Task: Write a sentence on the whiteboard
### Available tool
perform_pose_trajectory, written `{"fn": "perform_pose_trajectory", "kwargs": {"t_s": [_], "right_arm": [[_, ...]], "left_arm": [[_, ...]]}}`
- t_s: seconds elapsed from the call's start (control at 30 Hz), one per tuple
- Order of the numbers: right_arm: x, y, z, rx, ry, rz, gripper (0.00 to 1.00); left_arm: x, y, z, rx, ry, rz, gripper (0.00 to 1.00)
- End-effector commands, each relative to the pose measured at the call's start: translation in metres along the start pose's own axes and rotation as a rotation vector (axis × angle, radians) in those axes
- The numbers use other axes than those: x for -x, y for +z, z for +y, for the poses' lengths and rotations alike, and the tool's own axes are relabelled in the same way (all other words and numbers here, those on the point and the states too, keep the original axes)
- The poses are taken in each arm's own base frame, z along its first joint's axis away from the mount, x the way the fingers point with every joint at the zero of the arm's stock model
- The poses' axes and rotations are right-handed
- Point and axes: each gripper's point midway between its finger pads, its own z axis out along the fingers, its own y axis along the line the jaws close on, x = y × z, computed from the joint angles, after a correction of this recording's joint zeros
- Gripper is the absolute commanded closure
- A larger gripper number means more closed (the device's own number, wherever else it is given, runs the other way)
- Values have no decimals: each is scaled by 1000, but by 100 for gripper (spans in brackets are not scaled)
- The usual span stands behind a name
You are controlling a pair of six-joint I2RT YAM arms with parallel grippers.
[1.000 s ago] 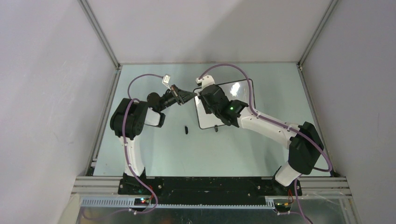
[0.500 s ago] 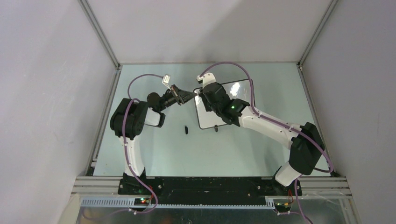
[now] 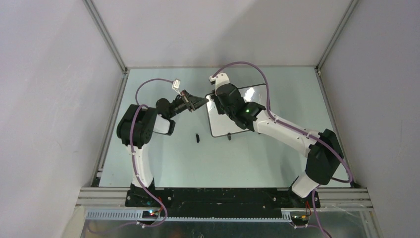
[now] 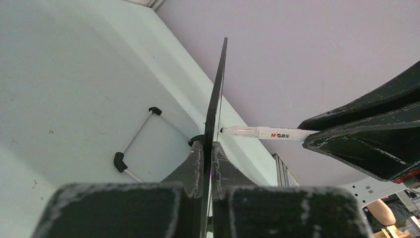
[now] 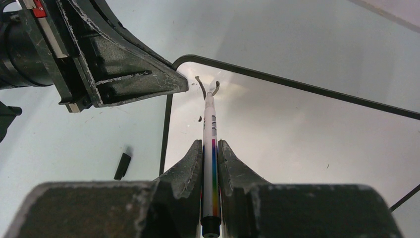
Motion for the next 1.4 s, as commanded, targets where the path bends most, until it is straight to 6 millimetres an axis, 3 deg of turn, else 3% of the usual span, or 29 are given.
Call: {"fn": "perform_pose_trajectory", "kwargs": {"t_s": [0.0, 0.57, 1.37], "right_arm": [[25, 1, 0, -2, 20, -60, 100], [11, 7, 1, -12, 16, -17, 100], [-11, -1, 0, -28, 24, 31, 100]], "left_arm": [[10, 4, -23, -62, 73, -14, 100], [10, 5, -24, -64, 73, -13, 100], [11, 4, -26, -67, 80, -14, 100]]}}
